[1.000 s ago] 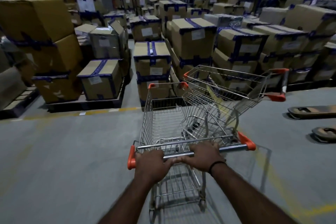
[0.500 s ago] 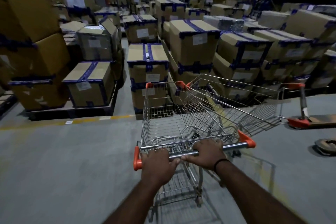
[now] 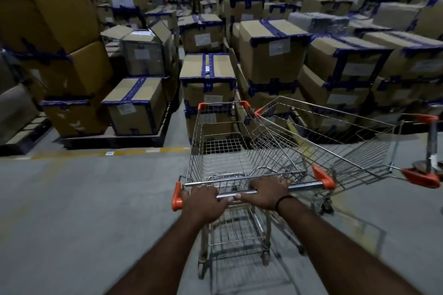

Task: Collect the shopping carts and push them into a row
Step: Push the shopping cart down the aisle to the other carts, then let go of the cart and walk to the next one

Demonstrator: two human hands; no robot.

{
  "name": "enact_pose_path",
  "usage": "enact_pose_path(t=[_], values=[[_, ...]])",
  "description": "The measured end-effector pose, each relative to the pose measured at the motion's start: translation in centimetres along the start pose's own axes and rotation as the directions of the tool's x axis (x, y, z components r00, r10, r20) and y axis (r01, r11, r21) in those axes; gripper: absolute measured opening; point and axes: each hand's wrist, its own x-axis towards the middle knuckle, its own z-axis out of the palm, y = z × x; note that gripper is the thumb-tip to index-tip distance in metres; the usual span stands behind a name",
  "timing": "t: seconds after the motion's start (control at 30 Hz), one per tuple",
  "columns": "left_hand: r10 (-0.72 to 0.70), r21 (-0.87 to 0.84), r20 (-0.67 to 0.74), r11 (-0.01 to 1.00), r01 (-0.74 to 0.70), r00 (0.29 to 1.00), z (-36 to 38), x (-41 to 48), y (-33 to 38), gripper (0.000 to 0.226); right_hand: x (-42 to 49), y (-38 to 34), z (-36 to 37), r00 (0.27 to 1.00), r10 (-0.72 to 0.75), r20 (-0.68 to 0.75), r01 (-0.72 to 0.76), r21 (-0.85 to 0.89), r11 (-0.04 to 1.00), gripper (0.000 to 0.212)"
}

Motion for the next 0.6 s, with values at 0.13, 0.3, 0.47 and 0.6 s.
enact_pose_path(t=[0.13, 0.3, 0.47, 0.6], values=[[-0.11, 0.004, -0.116, 0.994, 0.111, 0.987, 1.4, -0.8, 1.4, 0.073, 0.2, 1.0, 0.5, 0.995, -0.015, -0.1, 0.038, 0.233, 0.972, 0.069], [-0.134, -0.133, -0.18, 0.985, 0.111, 0.975, 1.0, -1.7, 3.4, 0.06, -0.7, 0.9, 0.6, 0.981, -0.125, -0.148, 0.164, 0.297, 0.941, 0.062], [-0.132, -0.271, -0.191, 0.96, 0.077, 0.973, 0.1, -3.3, 4.6, 0.039, -1.4, 0.7, 1.2, 0.954, -0.219, -0.206, 0.278, 0.326, 0.904, 0.045], [-0.196, -0.461, -0.245, 0.885, 0.064, 0.949, 0.3, -5.8, 4.9, 0.036, -2.3, 0.5, 1.8, 0.922, -0.269, -0.278, 0.37, 0.434, 0.821, 0.043]])
